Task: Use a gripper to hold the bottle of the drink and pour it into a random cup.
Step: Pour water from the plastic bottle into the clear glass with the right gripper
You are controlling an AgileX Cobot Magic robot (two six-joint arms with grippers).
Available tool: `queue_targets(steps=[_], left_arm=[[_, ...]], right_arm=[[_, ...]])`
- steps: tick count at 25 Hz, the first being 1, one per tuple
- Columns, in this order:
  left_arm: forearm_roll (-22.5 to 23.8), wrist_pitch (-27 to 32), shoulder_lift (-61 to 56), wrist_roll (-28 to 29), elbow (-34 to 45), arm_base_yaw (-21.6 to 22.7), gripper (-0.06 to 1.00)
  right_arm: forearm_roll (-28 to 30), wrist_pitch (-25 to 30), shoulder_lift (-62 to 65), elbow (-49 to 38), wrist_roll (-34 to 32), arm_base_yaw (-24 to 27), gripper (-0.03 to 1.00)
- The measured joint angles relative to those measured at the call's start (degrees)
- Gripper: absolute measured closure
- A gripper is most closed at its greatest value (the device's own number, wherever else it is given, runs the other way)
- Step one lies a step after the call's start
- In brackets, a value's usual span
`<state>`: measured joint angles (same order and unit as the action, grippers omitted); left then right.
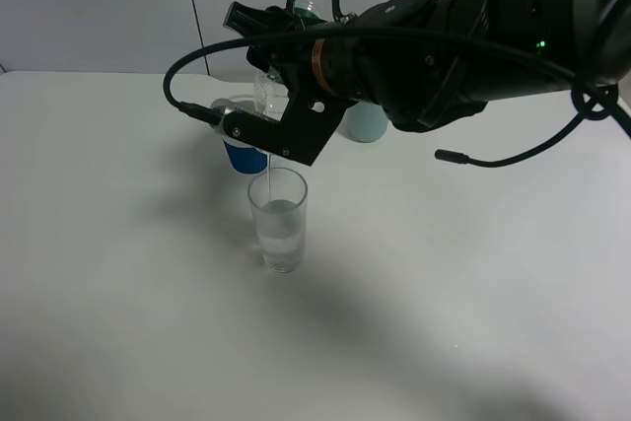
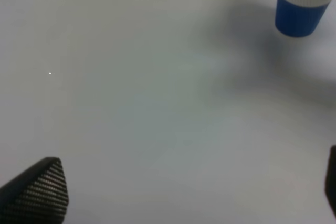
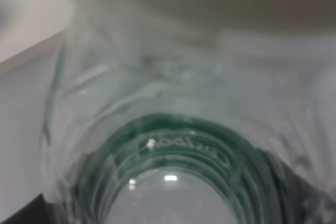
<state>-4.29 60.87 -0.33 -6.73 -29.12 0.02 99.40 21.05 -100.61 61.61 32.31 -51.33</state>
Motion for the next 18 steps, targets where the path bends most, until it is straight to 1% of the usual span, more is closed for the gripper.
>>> queue_targets(steps=[7,13,18], left_arm=[[0.00,0.00,0.00,0.00,0.00,0.00,-0.05],[0.00,0.00,0.00,0.00,0.00,0.00,-0.05],[0.00,0.00,0.00,0.00,0.00,0.00,-0.05]], right_arm=[[0.00,-0.41,0.00,0.05,4.35,-0.07,0.40],[0.00,-0.47,0.00,0.06,6.01,-0.11,0.40],[0.00,-0.47,0.00,0.06,9.50,-0.11,0.40]])
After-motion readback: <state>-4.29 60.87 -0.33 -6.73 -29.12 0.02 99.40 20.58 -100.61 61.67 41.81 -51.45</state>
